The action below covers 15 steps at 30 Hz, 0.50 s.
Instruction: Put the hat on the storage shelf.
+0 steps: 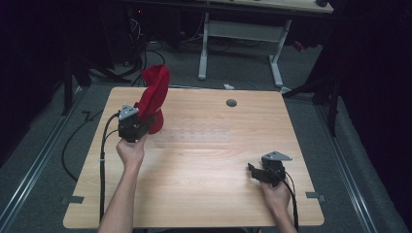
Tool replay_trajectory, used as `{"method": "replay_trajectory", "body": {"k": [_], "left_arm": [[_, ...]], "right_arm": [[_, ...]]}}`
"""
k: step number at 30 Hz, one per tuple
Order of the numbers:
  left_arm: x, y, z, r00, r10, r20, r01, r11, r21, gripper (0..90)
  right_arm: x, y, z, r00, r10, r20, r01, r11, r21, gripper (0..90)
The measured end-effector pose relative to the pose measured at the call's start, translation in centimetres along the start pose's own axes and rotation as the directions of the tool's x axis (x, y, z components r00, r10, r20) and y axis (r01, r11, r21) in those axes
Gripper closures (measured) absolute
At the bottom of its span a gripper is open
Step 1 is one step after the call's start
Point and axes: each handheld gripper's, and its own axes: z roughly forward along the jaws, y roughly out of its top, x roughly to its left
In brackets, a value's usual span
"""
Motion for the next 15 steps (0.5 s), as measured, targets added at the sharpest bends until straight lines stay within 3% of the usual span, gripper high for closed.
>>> {"method": "replay_trajectory", "body": {"k": [10,15], "left_arm": [[0.1,-0.9,0.7,0.9994,0.027,-0.023,-0.026,0.9995,0.015,85.9],[0.2,-1.1,0.7,0.9996,0.018,-0.021,-0.018,0.9998,0.004,85.9]], "right_arm": [[0.0,0.0,0.0,1.0000,-0.001,-0.001,0.001,1.000,0.000,36.2],[0.0,0.0,0.0,1.0000,-0.002,-0.001,0.002,1.000,0.000,36.2]]}}
